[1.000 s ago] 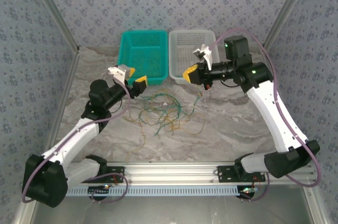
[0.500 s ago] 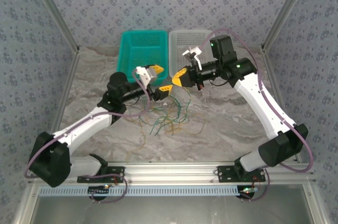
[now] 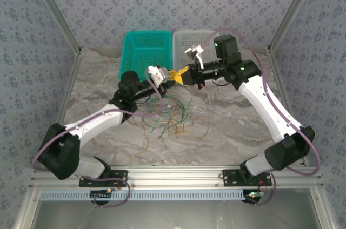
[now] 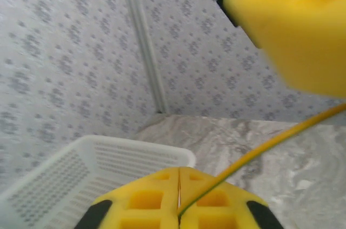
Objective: Untangle the cables
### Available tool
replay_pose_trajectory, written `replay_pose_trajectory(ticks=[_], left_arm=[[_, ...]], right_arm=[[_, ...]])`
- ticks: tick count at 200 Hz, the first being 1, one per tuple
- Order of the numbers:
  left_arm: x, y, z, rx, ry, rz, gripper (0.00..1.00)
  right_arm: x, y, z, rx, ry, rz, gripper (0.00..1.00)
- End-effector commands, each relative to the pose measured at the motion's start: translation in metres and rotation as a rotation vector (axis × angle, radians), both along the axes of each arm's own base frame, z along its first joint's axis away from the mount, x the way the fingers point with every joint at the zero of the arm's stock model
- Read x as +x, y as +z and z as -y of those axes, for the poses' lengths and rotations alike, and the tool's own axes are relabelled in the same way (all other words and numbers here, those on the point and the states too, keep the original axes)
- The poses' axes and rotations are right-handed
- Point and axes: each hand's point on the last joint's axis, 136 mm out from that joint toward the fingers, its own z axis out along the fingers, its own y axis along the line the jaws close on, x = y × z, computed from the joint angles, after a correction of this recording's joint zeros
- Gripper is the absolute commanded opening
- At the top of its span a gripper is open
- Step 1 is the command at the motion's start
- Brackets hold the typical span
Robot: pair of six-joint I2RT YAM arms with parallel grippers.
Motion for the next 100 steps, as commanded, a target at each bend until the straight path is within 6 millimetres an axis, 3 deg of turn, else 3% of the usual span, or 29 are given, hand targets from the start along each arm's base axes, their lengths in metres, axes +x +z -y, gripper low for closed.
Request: replay_pose_trajectory(ticks=[1, 47, 100], left_arm=[[-0.008, 0.037, -0.023, -0.088, 0.088, 0.067, 0.0], [-0.015, 0.042, -0.052, -0.083, 0.18, 0.044, 0.0], [-0.001, 0.038, -0.093, -0.111, 0.313, 0.016, 0.0]], right_arm=[[0.047, 0.02, 0.037, 0.002, -0.338, 0.086, 0.0], [0.088, 0.028, 0.106, -0.052, -0.797, 0.183, 0.0], [0.109, 0.006, 0.169, -0.159, -1.125, 0.161, 0.0]])
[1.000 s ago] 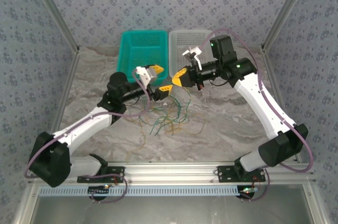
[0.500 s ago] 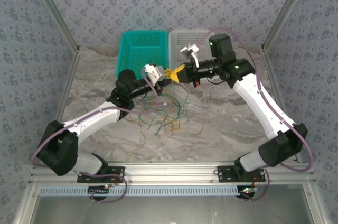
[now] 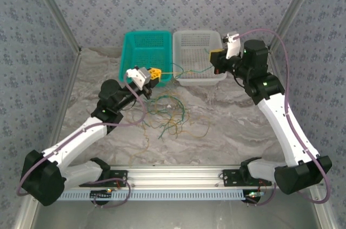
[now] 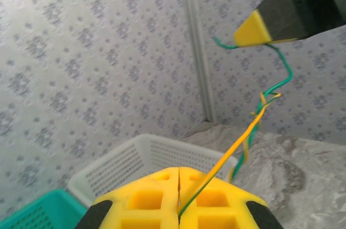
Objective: Untangle the cables
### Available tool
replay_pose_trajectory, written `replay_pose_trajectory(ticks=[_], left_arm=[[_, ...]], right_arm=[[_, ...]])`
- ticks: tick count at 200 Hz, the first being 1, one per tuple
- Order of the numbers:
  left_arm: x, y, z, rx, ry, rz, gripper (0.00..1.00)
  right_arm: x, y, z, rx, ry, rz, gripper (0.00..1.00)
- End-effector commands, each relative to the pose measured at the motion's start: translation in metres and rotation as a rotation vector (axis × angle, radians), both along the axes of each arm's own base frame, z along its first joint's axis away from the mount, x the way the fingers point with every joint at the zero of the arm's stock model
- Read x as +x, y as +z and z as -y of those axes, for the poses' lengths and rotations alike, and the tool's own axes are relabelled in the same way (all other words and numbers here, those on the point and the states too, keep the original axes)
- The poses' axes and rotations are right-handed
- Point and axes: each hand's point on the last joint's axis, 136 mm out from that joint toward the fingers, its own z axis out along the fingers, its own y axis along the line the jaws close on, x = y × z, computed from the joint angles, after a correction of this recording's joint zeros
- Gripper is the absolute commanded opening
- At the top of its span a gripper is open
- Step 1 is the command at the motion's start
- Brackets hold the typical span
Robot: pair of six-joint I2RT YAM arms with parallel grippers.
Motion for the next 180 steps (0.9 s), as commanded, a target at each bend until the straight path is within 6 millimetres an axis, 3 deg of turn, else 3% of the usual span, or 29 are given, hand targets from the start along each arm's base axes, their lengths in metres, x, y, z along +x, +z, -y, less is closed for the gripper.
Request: replay_pose_trajectory(ticks=[1, 53, 107, 159, 180], left_arm=[[0.009, 0.008, -0.024, -0.044, 0.094, -0.005, 0.0], [0.029, 0.016, -0.061, -0.079, 0.25, -0.001, 0.0], [0.042, 0.062, -0.103, -0.214, 0.34, 0.016, 0.0], [0.063, 0.07, -0.139, -0.288, 0.463, -0.025, 0.0], [0.068, 0.07, -0.145, -0.299, 0.475, -0.038, 0.0]], right_arm=[[0.018, -0.013, 0.044, -0.039, -0.254, -0.021, 0.0], [0.017, -0.008, 0.116, 0.079, -0.543, -0.036, 0.0], [-0.007, 0.018, 0.181, 0.229, -0.709, 0.018, 0.0], [-0.031, 0.033, 0.222, 0.304, -0.83, 0.057, 0.0], [-0.037, 0.039, 0.233, 0.323, -0.857, 0.073, 0.0]])
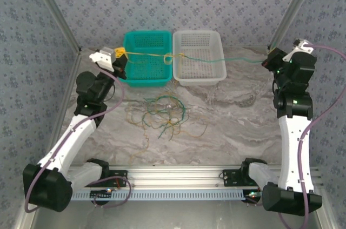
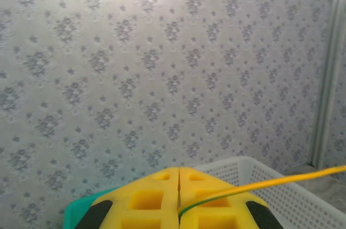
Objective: Untangle the cables
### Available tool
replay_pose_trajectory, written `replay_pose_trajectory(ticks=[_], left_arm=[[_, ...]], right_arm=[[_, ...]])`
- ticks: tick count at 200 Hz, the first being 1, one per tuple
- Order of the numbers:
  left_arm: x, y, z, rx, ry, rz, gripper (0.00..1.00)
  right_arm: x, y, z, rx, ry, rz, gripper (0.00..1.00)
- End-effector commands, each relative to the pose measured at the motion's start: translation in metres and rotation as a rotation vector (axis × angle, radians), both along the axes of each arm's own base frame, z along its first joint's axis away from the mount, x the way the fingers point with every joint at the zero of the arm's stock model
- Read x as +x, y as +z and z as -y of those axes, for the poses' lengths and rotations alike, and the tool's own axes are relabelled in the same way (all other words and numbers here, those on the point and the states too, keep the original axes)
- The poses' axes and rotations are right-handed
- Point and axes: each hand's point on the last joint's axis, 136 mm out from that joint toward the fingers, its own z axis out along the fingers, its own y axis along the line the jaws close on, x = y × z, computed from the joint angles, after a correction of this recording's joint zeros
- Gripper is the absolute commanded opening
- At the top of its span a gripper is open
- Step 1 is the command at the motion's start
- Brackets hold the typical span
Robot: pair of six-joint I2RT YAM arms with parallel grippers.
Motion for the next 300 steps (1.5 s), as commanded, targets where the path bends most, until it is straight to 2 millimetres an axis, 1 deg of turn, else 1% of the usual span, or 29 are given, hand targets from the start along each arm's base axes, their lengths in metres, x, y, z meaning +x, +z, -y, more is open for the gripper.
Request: replay_pose_trajectory(ticks=[1, 10, 21, 39, 55, 92, 117, 150, 152, 155, 158, 163, 174, 176, 178, 184, 186, 191, 198, 205, 214, 227, 232, 247, 255, 263, 269, 291, 300], left_arm=[[0.007, 0.02, -0.018, -0.069, 0.061, 0.015, 0.0], [0.005, 0.026, -0.015, -0.056, 0.044, 0.027, 0.0], [0.004, 0.038, -0.011, -0.054, 0.018, 0.05, 0.0], [0.003, 0.066, -0.004, -0.059, -0.026, 0.085, 0.0], [0.002, 0.092, 0.005, -0.071, -0.082, 0.12, 0.0], [0.016, 0.147, 0.024, -0.108, -0.188, 0.176, 0.0], [0.029, 0.183, 0.034, -0.117, -0.223, 0.196, 0.0], [0.045, 0.229, 0.059, -0.118, -0.292, 0.24, 0.0], [0.048, 0.228, 0.06, -0.117, -0.293, 0.234, 0.0], [0.047, 0.237, 0.061, -0.121, -0.295, 0.251, 0.0], [0.051, 0.238, 0.063, -0.123, -0.298, 0.246, 0.0], [0.053, 0.248, 0.065, -0.127, -0.308, 0.258, 0.0], [0.06, 0.26, 0.073, -0.12, -0.336, 0.255, 0.0], [0.058, 0.265, 0.073, -0.12, -0.339, 0.263, 0.0], [0.062, 0.264, 0.075, -0.119, -0.341, 0.254, 0.0], [0.061, 0.275, 0.077, -0.113, -0.346, 0.265, 0.0], [0.066, 0.273, 0.079, -0.11, -0.345, 0.258, 0.0], [0.063, 0.283, 0.079, -0.11, -0.344, 0.281, 0.0], [0.067, 0.287, 0.08, -0.119, -0.339, 0.3, 0.0], [0.06, 0.297, 0.078, -0.138, -0.336, 0.359, 0.0], [0.058, 0.303, 0.073, -0.167, -0.327, 0.414, 0.0], [0.056, 0.309, 0.065, -0.197, -0.325, 0.407, 0.0], [0.055, 0.309, 0.065, -0.196, -0.327, 0.393, 0.0], [0.051, 0.306, 0.075, -0.17, -0.348, 0.364, 0.0], [0.051, 0.303, 0.081, -0.16, -0.356, 0.358, 0.0], [0.05, 0.302, 0.087, -0.148, -0.368, 0.361, 0.0], [0.049, 0.3, 0.09, -0.143, -0.376, 0.358, 0.0], [0.055, 0.292, 0.092, -0.133, -0.368, 0.313, 0.0], [0.059, 0.289, 0.092, -0.132, -0.358, 0.294, 0.0]], right_arm=[[-0.011, 0.007, 0.019, 0.035, -0.074, 0.017, 0.0], [-0.012, 0.007, 0.023, 0.039, -0.091, 0.015, 0.0], [-0.014, 0.006, 0.03, 0.05, -0.123, 0.008, 0.0], [-0.017, 0.002, 0.04, 0.065, -0.168, -0.001, 0.0], [-0.015, -0.005, 0.042, 0.082, -0.178, -0.012, 0.0], [-0.004, -0.018, 0.027, 0.107, -0.108, -0.011, 0.0], [-0.002, -0.017, 0.019, 0.094, -0.086, -0.007, 0.0], [0.003, -0.018, 0.011, 0.088, -0.065, -0.005, 0.0], [0.003, -0.018, 0.011, 0.088, -0.064, -0.004, 0.0], [0.004, -0.018, 0.01, 0.087, -0.06, -0.005, 0.0], [0.005, -0.018, 0.008, 0.087, -0.054, -0.006, 0.0], [0.007, -0.019, 0.007, 0.084, -0.049, -0.008, 0.0], [0.011, -0.017, 0.001, 0.078, -0.021, -0.002, 0.0], [0.012, -0.017, -0.001, 0.076, -0.014, -0.002, 0.0], [0.013, -0.016, -0.003, 0.073, -0.006, 0.001, 0.0], [0.016, -0.014, -0.007, 0.066, 0.013, 0.002, 0.0], [0.017, -0.013, -0.008, 0.065, 0.02, 0.003, 0.0], [0.019, -0.013, -0.013, 0.058, 0.04, 0.0, 0.0], [0.023, -0.01, -0.019, 0.047, 0.064, 0.003, 0.0], [0.027, -0.008, -0.026, 0.035, 0.09, 0.008, 0.0], [0.034, -0.005, -0.037, 0.02, 0.13, 0.015, 0.0], [0.047, -0.006, -0.051, -0.002, 0.165, 0.008, 0.0], [0.053, -0.008, -0.055, -0.014, 0.169, 0.002, 0.0], [0.074, -0.013, -0.063, -0.026, 0.171, 0.002, 0.0], [0.089, -0.019, -0.067, -0.018, 0.179, -0.009, 0.0], [0.103, -0.019, -0.071, -0.013, 0.194, -0.006, 0.0], [0.117, -0.026, -0.075, -0.008, 0.204, -0.018, 0.0], [0.158, -0.037, -0.088, -0.013, 0.22, -0.04, 0.0], [0.174, -0.045, -0.095, -0.024, 0.227, -0.054, 0.0]])
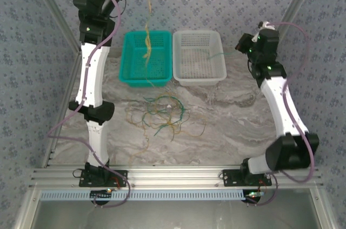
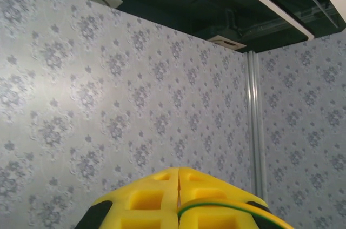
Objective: Untangle the cables
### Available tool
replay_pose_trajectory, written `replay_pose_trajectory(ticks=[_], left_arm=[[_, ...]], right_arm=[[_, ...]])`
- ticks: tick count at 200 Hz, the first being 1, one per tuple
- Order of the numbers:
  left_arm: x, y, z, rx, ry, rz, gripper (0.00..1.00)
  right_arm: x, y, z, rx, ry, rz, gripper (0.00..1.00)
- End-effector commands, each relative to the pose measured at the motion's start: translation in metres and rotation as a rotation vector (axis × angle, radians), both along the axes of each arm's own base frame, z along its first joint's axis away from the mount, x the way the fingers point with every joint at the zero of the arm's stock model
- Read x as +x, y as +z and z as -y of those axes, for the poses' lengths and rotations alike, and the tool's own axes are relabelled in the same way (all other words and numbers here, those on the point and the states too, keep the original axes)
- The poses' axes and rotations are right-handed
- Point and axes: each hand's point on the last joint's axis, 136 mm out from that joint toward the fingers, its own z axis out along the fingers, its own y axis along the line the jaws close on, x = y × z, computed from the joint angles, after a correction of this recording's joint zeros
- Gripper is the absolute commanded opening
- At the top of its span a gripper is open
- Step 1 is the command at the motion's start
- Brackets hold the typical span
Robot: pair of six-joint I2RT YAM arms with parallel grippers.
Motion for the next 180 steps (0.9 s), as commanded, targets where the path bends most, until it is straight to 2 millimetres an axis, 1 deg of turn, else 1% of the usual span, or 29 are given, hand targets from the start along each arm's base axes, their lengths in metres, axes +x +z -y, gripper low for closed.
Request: replay_pose_trajectory(ticks=[1, 19, 29, 38, 44, 47, 69, 79, 80, 83, 89, 107, 124, 132, 141, 155, 159, 165, 175, 180], left_arm=[[-0.019, 0.011, -0.004, 0.012, 0.005, 0.011, 0.0], [-0.017, 0.003, 0.003, 0.041, -0.022, -0.011, 0.0], [-0.013, -0.004, 0.006, 0.054, -0.027, -0.033, 0.0], [-0.009, -0.009, 0.009, 0.066, -0.029, -0.05, 0.0], [-0.006, -0.013, 0.011, 0.07, -0.032, -0.061, 0.0], [-0.005, -0.015, 0.012, 0.071, -0.034, -0.066, 0.0], [0.004, -0.024, 0.018, 0.081, -0.046, -0.085, 0.0], [0.009, -0.029, 0.02, 0.084, -0.047, -0.097, 0.0], [0.009, -0.03, 0.02, 0.084, -0.047, -0.098, 0.0], [0.01, -0.031, 0.02, 0.086, -0.047, -0.101, 0.0], [0.013, -0.034, 0.021, 0.087, -0.047, -0.107, 0.0], [0.021, -0.041, 0.024, 0.094, -0.046, -0.123, 0.0], [0.026, -0.046, 0.026, 0.098, -0.045, -0.131, 0.0], [0.028, -0.048, 0.026, 0.101, -0.043, -0.132, 0.0], [0.029, -0.049, 0.027, 0.1, -0.045, -0.132, 0.0], [0.029, -0.05, 0.028, 0.101, -0.049, -0.131, 0.0], [0.028, -0.049, 0.028, 0.101, -0.051, -0.129, 0.0], [0.029, -0.05, 0.028, 0.1, -0.055, -0.131, 0.0], [0.029, -0.05, 0.029, 0.098, -0.058, -0.131, 0.0], [0.03, -0.051, 0.029, 0.099, -0.059, -0.133, 0.0]], right_arm=[[0.035, 0.011, -0.013, -0.033, 0.012, 0.056, 0.0], [0.065, -0.005, -0.025, -0.056, 0.007, 0.054, 0.0], [0.081, -0.011, -0.031, -0.057, 0.008, 0.07, 0.0], [0.096, -0.025, -0.035, -0.053, -0.003, 0.054, 0.0], [0.105, -0.028, -0.039, -0.048, -0.007, 0.058, 0.0], [0.11, -0.035, -0.041, -0.049, -0.007, 0.051, 0.0], [0.141, -0.058, -0.056, -0.044, 0.003, 0.031, 0.0], [0.149, -0.063, -0.062, -0.056, 0.0, 0.028, 0.0], [0.151, -0.067, -0.063, -0.059, 0.0, 0.023, 0.0], [0.152, -0.065, -0.064, -0.065, -0.002, 0.031, 0.0], [0.156, -0.067, -0.069, -0.079, -0.003, 0.037, 0.0], [0.164, -0.09, -0.079, -0.097, 0.009, -0.004, 0.0], [0.162, -0.114, -0.086, -0.113, 0.028, -0.074, 0.0], [0.157, -0.125, -0.088, -0.129, 0.026, -0.117, 0.07], [0.151, -0.138, -0.091, -0.136, 0.049, -0.17, 0.18], [0.136, -0.148, -0.1, -0.183, 0.087, -0.228, 0.33], [0.132, -0.15, -0.1, -0.2, 0.08, -0.243, 0.45], [0.125, -0.154, -0.098, -0.228, 0.068, -0.27, 0.54], [0.114, -0.157, -0.096, -0.268, 0.066, -0.309, 0.59], [0.108, -0.156, -0.094, -0.281, 0.063, -0.325, 0.64]])
